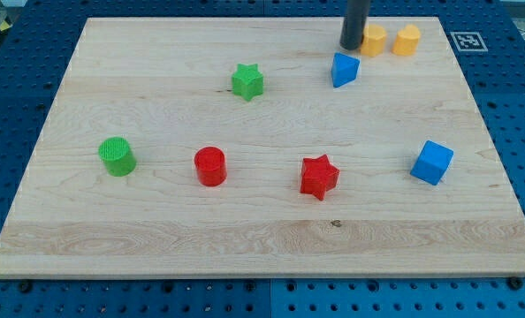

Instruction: Push the green star towards the center left

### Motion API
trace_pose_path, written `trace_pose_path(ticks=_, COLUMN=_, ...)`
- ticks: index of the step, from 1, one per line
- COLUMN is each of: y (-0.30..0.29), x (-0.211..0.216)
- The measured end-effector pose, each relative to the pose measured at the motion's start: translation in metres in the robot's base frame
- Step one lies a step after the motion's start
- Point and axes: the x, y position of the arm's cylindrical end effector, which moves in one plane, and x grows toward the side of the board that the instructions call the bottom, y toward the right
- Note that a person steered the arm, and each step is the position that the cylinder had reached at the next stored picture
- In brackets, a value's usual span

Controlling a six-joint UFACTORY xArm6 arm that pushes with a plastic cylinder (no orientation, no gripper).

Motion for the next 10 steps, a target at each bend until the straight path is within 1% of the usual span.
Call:
trace_pose_path(ticks=1, y=0.030, x=0.000)
trace_pose_path(ticks=2, y=0.039, x=0.000)
trace_pose_path(ticks=5, y=-0.044, x=0.030)
trace_pose_path(ticks=6, y=-0.064, x=0.032)
trace_pose_path(ticks=7, y=-0.078, x=0.032)
trace_pose_path(ticks=10, y=-0.079, x=0.033)
